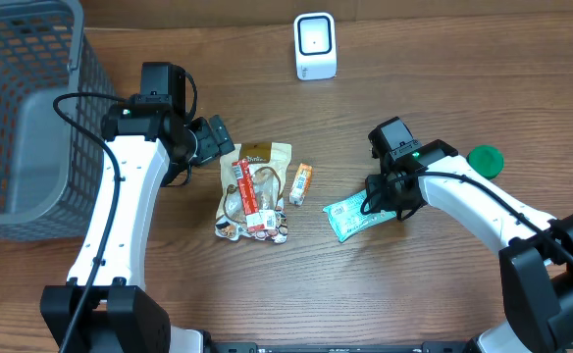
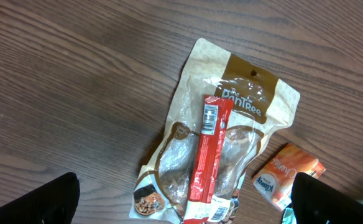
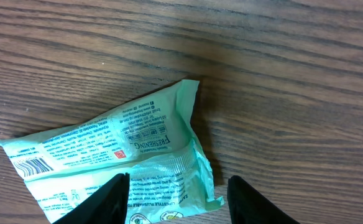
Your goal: Scan the item barcode
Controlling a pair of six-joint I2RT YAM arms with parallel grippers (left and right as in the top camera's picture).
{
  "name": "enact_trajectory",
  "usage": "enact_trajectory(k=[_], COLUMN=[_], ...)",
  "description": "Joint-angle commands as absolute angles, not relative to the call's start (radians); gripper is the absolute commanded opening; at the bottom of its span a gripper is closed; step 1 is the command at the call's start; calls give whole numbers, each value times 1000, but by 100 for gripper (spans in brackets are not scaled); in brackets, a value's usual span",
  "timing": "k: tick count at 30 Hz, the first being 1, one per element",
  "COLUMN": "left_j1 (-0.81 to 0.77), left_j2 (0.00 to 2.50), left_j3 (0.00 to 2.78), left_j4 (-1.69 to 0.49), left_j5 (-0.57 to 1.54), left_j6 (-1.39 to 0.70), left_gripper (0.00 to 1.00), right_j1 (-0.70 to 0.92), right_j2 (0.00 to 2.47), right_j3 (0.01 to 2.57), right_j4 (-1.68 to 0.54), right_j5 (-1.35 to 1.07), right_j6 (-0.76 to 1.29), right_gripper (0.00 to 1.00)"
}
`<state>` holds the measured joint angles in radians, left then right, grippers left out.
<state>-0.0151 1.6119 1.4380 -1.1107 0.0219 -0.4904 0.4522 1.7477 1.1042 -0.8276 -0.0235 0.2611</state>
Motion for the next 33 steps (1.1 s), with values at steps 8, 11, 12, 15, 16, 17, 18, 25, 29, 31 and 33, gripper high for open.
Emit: enact_trajectory(k=[8, 11, 12, 15, 16, 17, 18, 25, 29, 31, 33], left_j1=[-14, -14, -14, -13, -14, -14, -14, -14, -13, -13, -14], left_j2=[1595, 1595, 1595, 1595, 1595, 1595, 1595, 1595, 1595, 1595, 1595], left_j3=[1444, 1444, 1444, 1444, 1444, 1444, 1444, 1444, 1444, 1444, 1444], left_j4=[-1111, -1111, -1111, -1111, -1111, -1111, -1111, -1111, -1111, -1111, -1111], left_j5=[19, 19, 19, 19, 19, 19, 19, 19, 19, 19, 19], left_j6=[-468, -468, -468, -468, -468, -468, -468, -468, -468, -468, -468], left_gripper=[100, 100, 100, 100, 100, 100, 100, 100, 100, 100, 100], right_j1=[452, 452, 452, 452, 452, 452, 452, 452, 452, 452, 452], right_j2=[1729, 1729, 1729, 1729, 1729, 1729, 1729, 1729, 1729, 1729, 1729], right_j3=[1098, 1098, 1098, 1098, 1098, 1098, 1098, 1098, 1098, 1098, 1098], right_j4=[-822, -822, -822, -822, -822, -822, -823, -824, -825, -828, -832], right_j5=[-32, -32, -32, -32, -32, -31, -31, -31, -31, -31, -31], right_j6=[253, 253, 253, 253, 253, 253, 253, 253, 253, 253, 253], right_gripper=[50, 50, 50, 50, 50, 50, 50, 51, 51, 51, 51])
